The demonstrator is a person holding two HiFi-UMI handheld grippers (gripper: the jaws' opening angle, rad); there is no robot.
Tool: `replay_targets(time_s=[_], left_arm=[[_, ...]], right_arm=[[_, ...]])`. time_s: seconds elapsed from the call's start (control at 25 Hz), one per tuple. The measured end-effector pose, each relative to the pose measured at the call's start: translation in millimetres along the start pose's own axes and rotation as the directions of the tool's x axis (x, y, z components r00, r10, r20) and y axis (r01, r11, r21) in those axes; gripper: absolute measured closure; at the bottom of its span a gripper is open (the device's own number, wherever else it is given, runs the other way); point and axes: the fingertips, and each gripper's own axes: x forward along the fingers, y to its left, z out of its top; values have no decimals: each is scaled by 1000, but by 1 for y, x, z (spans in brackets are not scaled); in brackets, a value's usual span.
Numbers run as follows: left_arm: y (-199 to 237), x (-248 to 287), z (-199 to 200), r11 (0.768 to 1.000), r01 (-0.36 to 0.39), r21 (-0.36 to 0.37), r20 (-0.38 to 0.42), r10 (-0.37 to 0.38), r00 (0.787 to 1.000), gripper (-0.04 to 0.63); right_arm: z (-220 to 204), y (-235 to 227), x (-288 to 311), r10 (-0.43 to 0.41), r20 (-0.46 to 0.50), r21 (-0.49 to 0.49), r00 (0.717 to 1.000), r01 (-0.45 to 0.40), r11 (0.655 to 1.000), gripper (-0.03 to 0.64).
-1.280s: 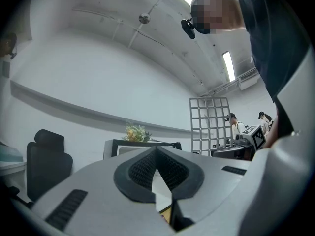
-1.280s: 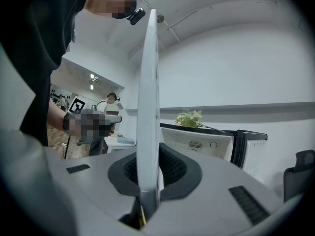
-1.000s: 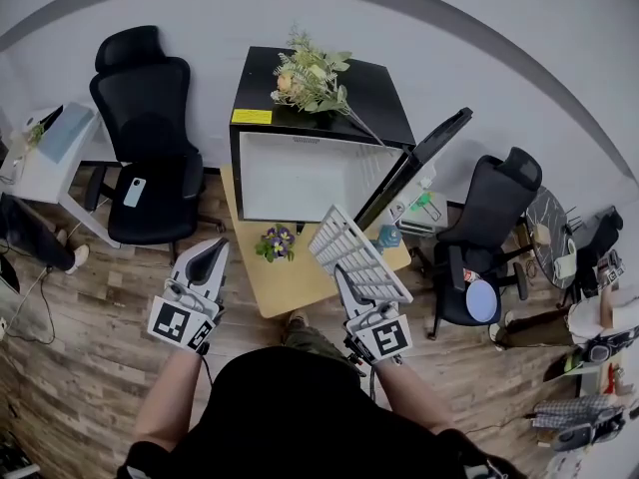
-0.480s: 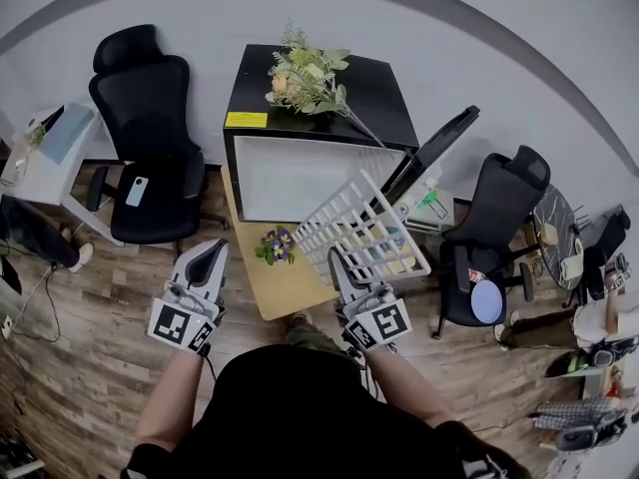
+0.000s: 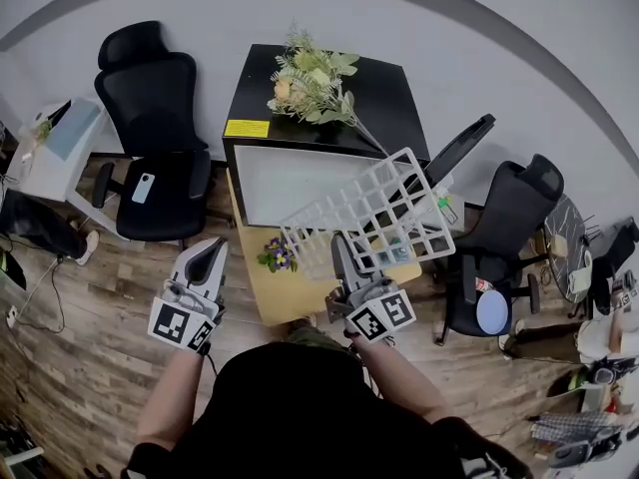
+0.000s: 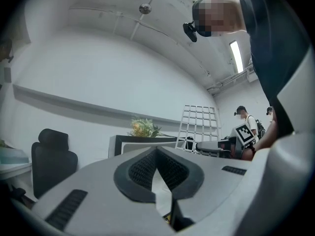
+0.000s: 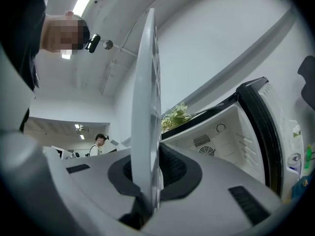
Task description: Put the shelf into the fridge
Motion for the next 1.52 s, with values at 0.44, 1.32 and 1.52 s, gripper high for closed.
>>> replay_targets(time_s=[0.44, 1.32, 1.52], left_arm=[[17, 38, -14, 998, 53, -16, -29, -53, 998, 577], [42, 44, -7, 968, 249, -10, -23, -250, 968, 577], [50, 37, -5, 970, 242, -5, -27, -242, 970, 577]], right_arm=[[3, -27, 20, -109, 85, 252, 990, 84, 964, 574], [-33, -43, 15, -439, 169, 651, 883, 235, 722, 574], [-50, -49, 16, -492, 147, 743, 858, 233, 628, 574]])
